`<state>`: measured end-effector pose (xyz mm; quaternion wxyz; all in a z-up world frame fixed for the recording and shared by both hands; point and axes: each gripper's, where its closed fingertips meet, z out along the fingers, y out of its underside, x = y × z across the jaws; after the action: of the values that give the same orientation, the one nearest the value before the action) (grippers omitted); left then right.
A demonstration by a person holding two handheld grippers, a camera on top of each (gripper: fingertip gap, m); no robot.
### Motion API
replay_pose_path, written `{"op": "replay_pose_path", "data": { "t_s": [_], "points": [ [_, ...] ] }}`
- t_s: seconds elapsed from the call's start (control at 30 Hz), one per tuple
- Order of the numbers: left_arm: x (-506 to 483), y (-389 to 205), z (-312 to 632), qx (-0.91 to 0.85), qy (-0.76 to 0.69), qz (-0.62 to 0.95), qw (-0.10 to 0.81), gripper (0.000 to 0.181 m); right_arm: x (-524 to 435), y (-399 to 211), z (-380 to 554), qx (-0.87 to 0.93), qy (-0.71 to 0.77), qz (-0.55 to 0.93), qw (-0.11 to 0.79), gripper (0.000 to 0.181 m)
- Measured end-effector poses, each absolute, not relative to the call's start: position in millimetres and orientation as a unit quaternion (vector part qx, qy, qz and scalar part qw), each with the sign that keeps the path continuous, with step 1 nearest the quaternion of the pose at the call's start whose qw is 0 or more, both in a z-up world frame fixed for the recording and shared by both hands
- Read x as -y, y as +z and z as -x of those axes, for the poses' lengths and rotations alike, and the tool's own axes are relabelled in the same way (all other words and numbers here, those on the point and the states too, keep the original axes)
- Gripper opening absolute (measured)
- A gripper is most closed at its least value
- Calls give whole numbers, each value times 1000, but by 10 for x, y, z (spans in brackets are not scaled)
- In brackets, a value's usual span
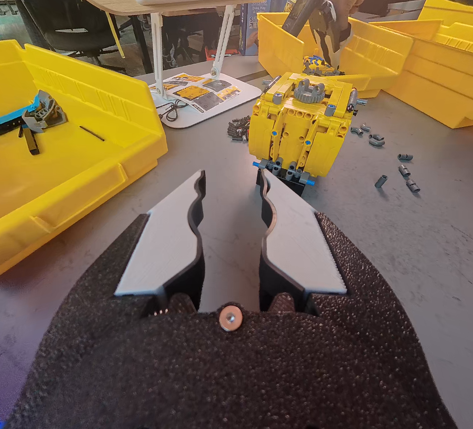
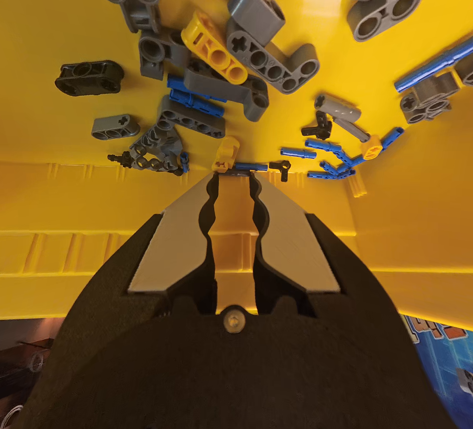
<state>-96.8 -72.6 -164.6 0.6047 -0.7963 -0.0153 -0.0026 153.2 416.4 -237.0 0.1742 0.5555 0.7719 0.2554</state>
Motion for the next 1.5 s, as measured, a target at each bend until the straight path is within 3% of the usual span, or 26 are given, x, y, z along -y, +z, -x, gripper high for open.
{"op": "replay_pose_path", "data": {
  "t_s": [0.27,0.4,0.53,0.63,0.87,1.13,1.27,1.37,1.5],
  "points": [
    [727,-1652,984,18,0,797,604,41,-4090,-2206,-1456,-779,228,-566,146,23],
    [725,-1631,959,17,-5,795,607,41,-3496,-1672,-1117,-839,109,-532,17,23],
    [739,-1537,887,5,-9,786,618,41,-2282,-1113,-707,-879,-89,-442,-154,23],
    [763,-1443,836,-3,-9,777,630,41,-1497,-1167,-669,-878,-173,-392,-212,23],
    [800,-1354,823,-9,3,768,640,41,-597,-2129,-803,-906,-198,-332,-170,24],
    [801,-1374,844,-11,13,772,636,41,-452,-2413,-823,-918,-195,-320,-127,24],
    [794,-1404,854,-11,15,775,631,41,-455,-2418,-812,-916,-198,-328,-121,25],
    [788,-1428,859,-11,15,778,628,41,-531,-2280,-800,-908,-200,-346,-126,44],
    [772,-1476,865,-8,9,782,624,41,-1233,-1320,-491,-840,-236,-411,-263,34]
  ]
}}
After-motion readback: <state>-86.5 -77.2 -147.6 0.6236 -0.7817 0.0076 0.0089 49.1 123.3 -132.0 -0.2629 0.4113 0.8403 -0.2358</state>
